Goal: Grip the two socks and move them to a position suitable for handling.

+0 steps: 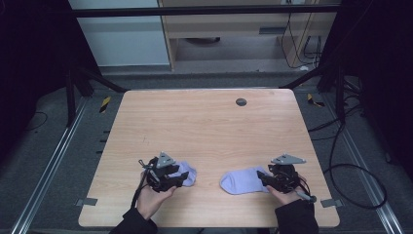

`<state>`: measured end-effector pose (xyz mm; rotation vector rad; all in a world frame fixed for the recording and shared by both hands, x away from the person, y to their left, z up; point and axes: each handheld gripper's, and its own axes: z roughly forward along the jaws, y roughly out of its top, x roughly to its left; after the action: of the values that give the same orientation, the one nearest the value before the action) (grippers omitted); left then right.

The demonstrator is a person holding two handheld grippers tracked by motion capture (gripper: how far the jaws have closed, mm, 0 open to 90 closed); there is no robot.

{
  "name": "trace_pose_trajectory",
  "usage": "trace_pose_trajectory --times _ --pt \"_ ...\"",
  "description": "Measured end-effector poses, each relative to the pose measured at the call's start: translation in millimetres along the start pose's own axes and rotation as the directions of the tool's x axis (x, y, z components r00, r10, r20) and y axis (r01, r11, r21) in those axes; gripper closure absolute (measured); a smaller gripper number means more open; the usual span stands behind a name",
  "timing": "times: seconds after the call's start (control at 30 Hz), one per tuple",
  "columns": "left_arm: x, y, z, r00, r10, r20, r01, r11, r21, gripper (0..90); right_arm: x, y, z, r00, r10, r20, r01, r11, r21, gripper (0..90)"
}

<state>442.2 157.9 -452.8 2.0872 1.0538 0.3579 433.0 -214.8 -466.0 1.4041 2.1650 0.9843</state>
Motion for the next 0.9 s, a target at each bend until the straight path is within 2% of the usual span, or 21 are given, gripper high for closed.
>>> trace_pose_trajectory --times 0.33,0.53,0.67,0.9 --pt "-42.1 18.0 37.2 0.9952 0.071 0.067 -0.075 0.9956 0.056 55.7 -15.2 -9.4 4.2 0.9992 0.014 0.038 -0.016 0.998 0.065 54.7" --pt "-61.2 26.6 55.2 0.9909 0.100 0.090 -0.108 0.9903 0.087 57.4 -19.8 -12.4 6.1 0.9992 0.022 0.034 -0.025 0.995 0.092 57.8" --pt "-70.5 28.7 64.4 0.9882 0.114 0.102 -0.126 0.9857 0.112 59.2 -19.5 -13.7 9.1 0.9994 0.012 0.033 -0.015 0.994 0.110 60.1" --pt "-77.8 27.3 78.4 0.9866 0.120 0.111 -0.136 0.9784 0.156 65.3 -19.3 -16.1 12.2 0.9997 0.007 0.024 -0.010 0.990 0.144 66.9"
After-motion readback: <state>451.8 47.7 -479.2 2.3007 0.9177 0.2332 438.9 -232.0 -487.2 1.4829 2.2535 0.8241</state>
